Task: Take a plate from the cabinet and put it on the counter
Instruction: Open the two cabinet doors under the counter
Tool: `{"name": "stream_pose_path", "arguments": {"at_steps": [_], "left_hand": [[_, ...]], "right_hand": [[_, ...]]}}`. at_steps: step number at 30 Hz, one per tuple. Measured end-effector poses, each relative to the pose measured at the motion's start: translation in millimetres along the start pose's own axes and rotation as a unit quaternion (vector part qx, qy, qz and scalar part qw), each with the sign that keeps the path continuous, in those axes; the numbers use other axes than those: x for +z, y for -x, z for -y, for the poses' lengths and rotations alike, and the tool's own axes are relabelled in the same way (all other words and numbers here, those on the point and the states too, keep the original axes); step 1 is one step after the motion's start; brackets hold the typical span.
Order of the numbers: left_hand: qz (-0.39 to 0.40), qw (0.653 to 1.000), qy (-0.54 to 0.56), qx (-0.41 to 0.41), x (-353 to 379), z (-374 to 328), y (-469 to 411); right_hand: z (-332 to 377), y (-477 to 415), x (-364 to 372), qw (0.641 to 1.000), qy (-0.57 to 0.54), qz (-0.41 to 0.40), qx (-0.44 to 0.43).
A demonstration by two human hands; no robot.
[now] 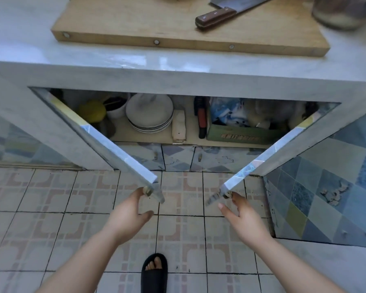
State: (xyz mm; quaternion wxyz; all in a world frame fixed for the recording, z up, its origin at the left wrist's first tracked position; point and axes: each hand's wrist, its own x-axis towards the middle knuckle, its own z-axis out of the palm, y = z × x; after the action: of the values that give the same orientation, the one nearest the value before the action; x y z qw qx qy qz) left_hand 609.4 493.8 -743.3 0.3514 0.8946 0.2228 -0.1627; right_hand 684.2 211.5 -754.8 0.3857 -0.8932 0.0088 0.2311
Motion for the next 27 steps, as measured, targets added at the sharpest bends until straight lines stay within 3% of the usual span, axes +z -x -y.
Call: {"name": "stream_pose_path", "arguments": {"at_steps": [14, 27], "left_hand": [[-0.086, 0.989, 0.076, -0.090, -9, 89, 84], [-0.121, 0.975, 0.135, -0.129, -27, 111, 103]], "right_hand": [[-64, 59, -38, 1.000, 0.009, -0.027, -0.011], [-74, 74, -41, 0.997, -0.015, -0.075, 0.017]]}}
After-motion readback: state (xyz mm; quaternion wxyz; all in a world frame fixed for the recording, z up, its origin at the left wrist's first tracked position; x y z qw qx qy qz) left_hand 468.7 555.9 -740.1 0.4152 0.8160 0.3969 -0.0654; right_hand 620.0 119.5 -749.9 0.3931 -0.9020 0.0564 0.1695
